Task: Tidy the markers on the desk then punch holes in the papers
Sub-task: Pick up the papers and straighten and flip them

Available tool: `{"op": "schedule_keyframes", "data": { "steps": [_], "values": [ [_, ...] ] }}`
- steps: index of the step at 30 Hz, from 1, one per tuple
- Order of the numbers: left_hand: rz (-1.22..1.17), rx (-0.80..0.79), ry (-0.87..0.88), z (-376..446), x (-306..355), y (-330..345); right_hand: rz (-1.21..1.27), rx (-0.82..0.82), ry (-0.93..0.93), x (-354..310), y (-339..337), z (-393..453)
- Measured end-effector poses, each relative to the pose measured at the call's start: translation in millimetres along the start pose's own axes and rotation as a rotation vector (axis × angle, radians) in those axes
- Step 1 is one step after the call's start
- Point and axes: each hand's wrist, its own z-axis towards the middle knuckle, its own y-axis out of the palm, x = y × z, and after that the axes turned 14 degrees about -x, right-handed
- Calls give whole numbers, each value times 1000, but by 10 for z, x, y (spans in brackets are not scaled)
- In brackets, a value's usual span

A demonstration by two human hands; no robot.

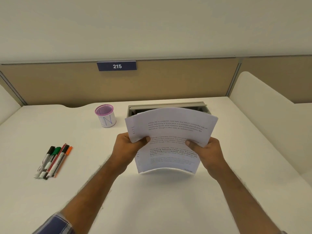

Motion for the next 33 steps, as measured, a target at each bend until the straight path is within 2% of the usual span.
{"op": "schedule_keyframes", "data": {
  "steps": [6, 9, 15, 17, 19, 23, 27, 30, 33],
  "values": [
    [39, 8, -21, -39, -3, -3, -19, -19, 31, 41, 12, -48],
    [131, 4, -29, -9, 96, -48, -21, -3, -64, -75, -66, -18],
    [438, -41, -30, 99, 508, -167, -633, 203, -354, -679, -116, 40],
    [627, -80, -26, 135, 665, -174, -775, 131, -384, -863, -54, 47],
    [766, -125, 10, 161, 807, -153, -849, -10, -292, -963, 46, 80],
    [889, -200, 21, 153, 1015, -82, -837, -199, -115, -968, 216, 129],
    [910, -167, 38, 136, 1079, -112, -689, -192, -113, -885, 271, 104],
    [771, -66, 155, 61, 1035, -215, -608, -162, -108, -807, 225, 98],
    [606, 171, 392, -25, 920, -355, -485, -113, -104, -742, 134, 98]
  ]
}}
